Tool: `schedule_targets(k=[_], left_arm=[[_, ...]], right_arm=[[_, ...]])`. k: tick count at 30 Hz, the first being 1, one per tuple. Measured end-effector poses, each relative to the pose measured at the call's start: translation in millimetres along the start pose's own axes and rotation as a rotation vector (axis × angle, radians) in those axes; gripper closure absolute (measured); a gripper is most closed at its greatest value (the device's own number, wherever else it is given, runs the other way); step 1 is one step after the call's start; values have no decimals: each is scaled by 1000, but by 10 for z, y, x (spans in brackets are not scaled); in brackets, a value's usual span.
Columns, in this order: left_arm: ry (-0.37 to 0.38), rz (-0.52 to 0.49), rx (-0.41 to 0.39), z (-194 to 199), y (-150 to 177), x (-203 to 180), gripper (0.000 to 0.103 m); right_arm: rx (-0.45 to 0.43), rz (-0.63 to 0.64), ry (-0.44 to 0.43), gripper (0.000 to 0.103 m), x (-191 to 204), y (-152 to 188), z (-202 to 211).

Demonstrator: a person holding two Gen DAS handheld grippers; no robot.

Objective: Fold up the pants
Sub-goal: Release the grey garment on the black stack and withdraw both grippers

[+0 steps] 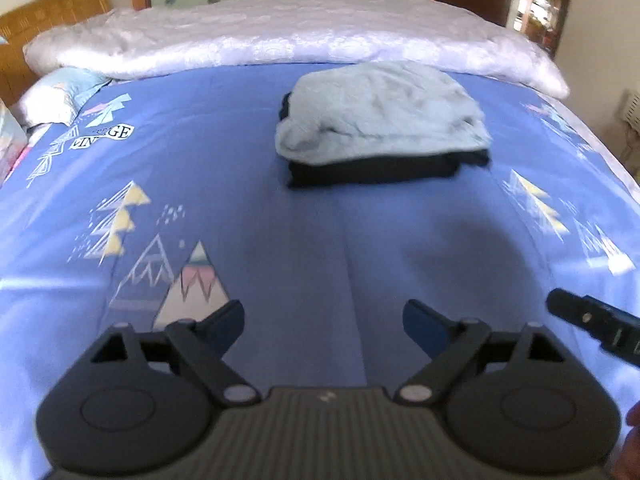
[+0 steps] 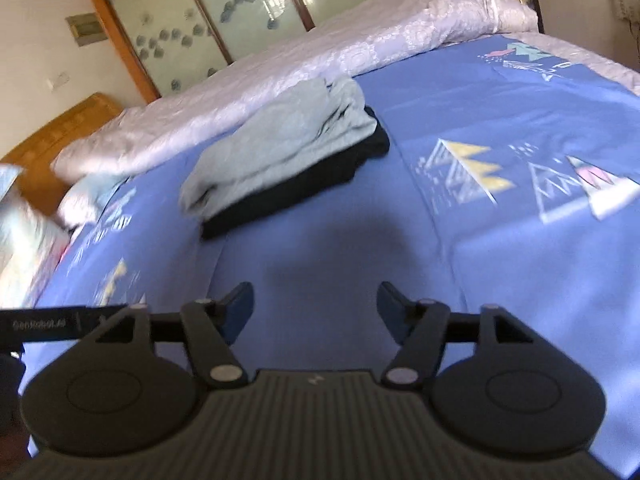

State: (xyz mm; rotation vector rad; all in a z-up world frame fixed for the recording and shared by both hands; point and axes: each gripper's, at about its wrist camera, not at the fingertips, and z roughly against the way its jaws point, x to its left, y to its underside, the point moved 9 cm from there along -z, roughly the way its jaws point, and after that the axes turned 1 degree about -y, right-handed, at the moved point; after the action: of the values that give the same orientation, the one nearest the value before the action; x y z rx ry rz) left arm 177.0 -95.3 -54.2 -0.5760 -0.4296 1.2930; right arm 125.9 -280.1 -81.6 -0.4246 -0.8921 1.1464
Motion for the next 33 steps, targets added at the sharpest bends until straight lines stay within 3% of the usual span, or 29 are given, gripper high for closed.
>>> schedule_targets(k=[4,13,19,24,27,33], left_arm=[[-31,7,-26,336,271,-56,0],[-26,-6,-51,715,623,-87,0],[-35,-7,-141,877,659,-27,0],[6,-7,-81,800,738,-57,0],[-43,-42,-47,739,791,-73,0],[-79,-60,-66,742,800,-64,0]], right_arm=[[-2,5,33,24,-21,238,261],[21,-51,42,15,94,523,529],[61,-84,32,14,185,648,491],[66,-64,28,14,263,676,473],[69,-61,31,14,275,695,456],[60,-69,37,14,266,680,455]])
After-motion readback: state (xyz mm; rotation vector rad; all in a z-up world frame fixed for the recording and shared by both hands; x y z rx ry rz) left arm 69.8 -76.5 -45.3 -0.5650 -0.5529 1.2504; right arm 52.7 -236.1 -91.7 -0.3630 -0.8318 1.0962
